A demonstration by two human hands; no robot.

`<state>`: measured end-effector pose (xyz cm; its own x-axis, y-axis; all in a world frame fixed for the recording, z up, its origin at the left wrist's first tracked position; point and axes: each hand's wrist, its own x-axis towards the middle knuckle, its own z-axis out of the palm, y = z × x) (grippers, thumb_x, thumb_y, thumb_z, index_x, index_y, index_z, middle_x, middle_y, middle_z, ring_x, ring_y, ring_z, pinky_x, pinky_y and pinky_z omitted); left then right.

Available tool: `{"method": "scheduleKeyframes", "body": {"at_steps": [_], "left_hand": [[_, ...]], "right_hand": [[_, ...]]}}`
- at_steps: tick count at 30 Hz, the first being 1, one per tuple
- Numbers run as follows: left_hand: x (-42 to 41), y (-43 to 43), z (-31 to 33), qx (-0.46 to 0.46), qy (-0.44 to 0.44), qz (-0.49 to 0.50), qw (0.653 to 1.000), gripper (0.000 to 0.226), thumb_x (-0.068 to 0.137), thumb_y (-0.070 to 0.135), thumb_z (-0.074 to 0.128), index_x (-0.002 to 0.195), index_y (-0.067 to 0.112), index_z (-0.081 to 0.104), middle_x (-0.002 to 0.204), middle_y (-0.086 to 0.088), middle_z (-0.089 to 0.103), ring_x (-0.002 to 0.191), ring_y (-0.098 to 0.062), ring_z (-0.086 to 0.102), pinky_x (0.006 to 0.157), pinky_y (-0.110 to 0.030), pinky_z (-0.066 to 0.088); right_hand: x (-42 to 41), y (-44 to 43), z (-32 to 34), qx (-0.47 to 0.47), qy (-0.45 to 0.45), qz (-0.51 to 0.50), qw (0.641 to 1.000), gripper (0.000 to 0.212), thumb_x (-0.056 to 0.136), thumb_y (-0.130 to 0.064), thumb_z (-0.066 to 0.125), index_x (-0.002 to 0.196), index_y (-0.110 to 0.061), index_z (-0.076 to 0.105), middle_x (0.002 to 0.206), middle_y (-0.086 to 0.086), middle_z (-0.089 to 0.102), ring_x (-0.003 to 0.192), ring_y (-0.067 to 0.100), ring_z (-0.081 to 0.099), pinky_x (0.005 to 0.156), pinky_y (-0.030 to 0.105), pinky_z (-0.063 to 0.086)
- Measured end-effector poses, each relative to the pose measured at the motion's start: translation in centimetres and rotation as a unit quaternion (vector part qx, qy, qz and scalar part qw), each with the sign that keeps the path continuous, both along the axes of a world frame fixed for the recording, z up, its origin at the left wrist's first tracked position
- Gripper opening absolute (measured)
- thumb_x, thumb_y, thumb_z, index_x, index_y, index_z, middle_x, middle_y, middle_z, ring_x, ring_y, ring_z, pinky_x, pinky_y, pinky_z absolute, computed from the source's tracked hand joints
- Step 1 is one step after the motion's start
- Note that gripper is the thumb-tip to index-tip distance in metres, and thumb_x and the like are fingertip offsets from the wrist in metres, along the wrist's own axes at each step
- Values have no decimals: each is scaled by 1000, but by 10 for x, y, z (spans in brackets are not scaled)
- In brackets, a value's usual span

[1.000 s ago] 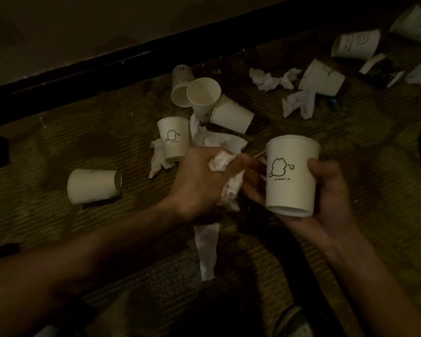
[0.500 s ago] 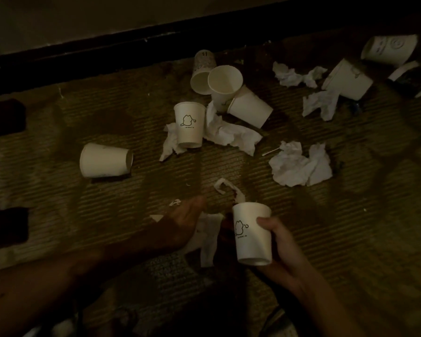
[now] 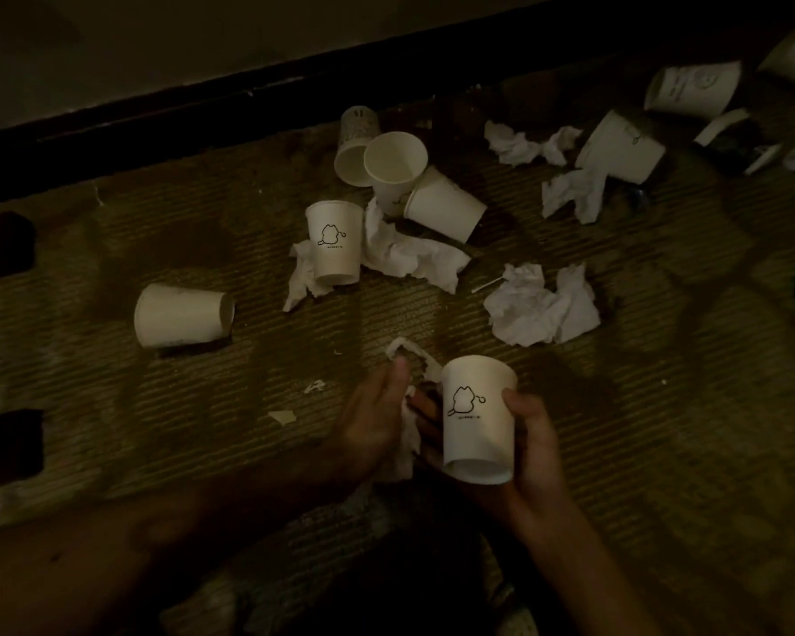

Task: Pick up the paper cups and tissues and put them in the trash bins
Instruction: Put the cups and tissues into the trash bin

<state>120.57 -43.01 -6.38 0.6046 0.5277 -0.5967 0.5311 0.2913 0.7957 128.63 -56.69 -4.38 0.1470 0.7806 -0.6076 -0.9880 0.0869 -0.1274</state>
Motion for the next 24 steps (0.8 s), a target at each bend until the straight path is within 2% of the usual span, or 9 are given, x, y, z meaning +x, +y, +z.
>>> {"method": "scheduleKeyframes", "body": {"at_steps": [2,5,9,11,13,16,20,22,24], "left_hand": [[6,0,-3,26,-6,-11,1000,39,84,65,48,75,33,69,70,2,70,71,-23,69,70,-41,55],[18,4,7,118,-4,-66,991,31,94,47,56,74,23,62,66,11,68,63,-2,64,59,-18,47],[39,16,18,136,22,-95,986,22,93,39,62,88,20,54,82,-2,71,75,-14,68,63,-30,54],[48,22,22,168,13,-112,979,15,94,32,62,92,20,53,80,0,71,71,-13,69,62,-28,55],[54,29,24,221,2,-139,965,9,96,32,59,96,24,53,78,3,70,64,-9,68,57,-27,56],[57,40,15,289,16,-217,932,19,99,46,47,107,29,49,92,3,71,62,-9,67,60,-35,57],[40,33,-12,383,115,-348,848,59,89,71,42,129,28,46,122,-2,56,101,-22,58,79,-37,49],[33,23,-23,430,113,-384,809,62,86,71,46,126,24,49,124,-4,51,102,-25,56,74,-34,45],[33,22,-29,468,108,-384,789,51,91,63,47,113,19,58,118,-5,54,96,-25,59,68,-32,42]], "right_hand": [[6,-2,4,22,-11,-17,1000,68,47,-26,89,106,3,73,113,24,68,100,35,70,87,49,56],[19,-13,6,48,-18,-27,998,65,49,-25,89,106,3,73,112,23,69,102,33,69,91,50,54],[36,-21,9,42,-26,-42,998,82,49,-20,88,125,1,63,129,27,60,120,39,59,100,58,44],[42,-26,10,11,-41,-44,998,94,42,-19,91,128,0,57,129,28,59,115,41,61,92,54,53],[47,-33,9,-15,-70,-37,997,94,44,-21,90,129,2,54,117,25,65,98,36,69,76,44,60],[48,-40,5,-39,-75,-27,996,91,56,-25,80,136,4,47,106,21,66,85,29,69,69,37,60],[48,-44,3,-49,-81,-36,995,75,65,-25,70,133,2,51,103,19,67,84,27,69,70,36,60],[49,-45,1,-51,-80,-37,995,86,51,-24,84,127,3,55,104,21,66,85,28,69,72,37,60],[52,-47,-1,-55,-86,-41,994,78,56,-24,77,127,3,55,104,20,67,87,28,69,73,37,60]]}}
